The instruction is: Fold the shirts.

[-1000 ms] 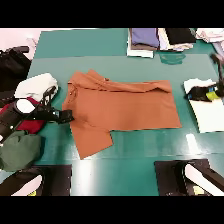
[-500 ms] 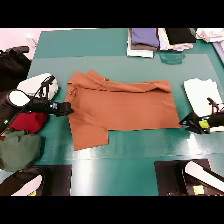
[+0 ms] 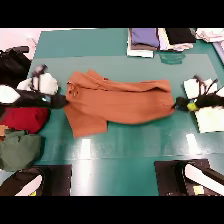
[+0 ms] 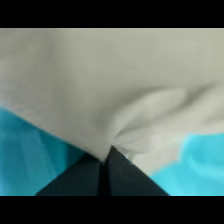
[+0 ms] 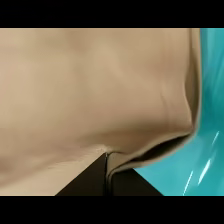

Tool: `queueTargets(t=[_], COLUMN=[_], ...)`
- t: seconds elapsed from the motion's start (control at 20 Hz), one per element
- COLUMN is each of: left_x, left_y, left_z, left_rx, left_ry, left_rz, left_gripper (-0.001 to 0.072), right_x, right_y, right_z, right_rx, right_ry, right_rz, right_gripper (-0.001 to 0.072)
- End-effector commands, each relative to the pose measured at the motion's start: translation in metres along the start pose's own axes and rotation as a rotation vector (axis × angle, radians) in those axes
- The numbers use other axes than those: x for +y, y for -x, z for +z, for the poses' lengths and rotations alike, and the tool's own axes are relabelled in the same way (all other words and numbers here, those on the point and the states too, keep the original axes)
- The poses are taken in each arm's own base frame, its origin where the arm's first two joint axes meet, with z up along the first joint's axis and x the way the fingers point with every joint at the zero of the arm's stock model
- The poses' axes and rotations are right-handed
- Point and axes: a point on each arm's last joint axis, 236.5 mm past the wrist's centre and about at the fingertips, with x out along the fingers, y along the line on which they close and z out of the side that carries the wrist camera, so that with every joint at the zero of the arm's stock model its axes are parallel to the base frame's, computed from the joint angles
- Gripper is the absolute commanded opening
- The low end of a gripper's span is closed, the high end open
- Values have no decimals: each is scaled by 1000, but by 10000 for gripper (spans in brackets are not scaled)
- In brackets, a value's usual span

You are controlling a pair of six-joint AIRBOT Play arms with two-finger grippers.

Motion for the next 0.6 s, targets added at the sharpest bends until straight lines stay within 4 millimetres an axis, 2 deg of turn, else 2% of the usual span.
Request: queueTargets(t=[0.0, 0.1, 0.15, 0.2, 0.3, 0.4, 0.5, 0.55], left_x=[-28, -66, -87, -108, -142, -168, -182, -185], left_y=[108, 215, 273, 328, 413, 480, 523, 534], left_z=[77, 119, 131, 135, 130, 116, 104, 103], left_rx=[-323, -595, -735, -860, -1042, -1196, -1308, -1343], left_ry=[-134, -241, -285, -322, -375, -414, -433, -438], left_rz=[70, 89, 89, 80, 47, 17, -5, -10], left_gripper=[27, 27, 27, 27, 27, 27, 26, 26], right_x=[76, 123, 145, 167, 199, 214, 217, 216], right_y=[110, 212, 263, 315, 396, 450, 478, 485], right_z=[77, 108, 112, 109, 88, 63, 46, 41], right_rx=[-351, -626, -758, -885, -1073, -1195, -1250, -1258], right_ry=[226, 344, 392, 441, 516, 555, 554, 542], right_rz=[14, 7, 3, -2, -23, -68, -121, -143], right_gripper=[14, 14, 14, 14, 14, 14, 14, 13])
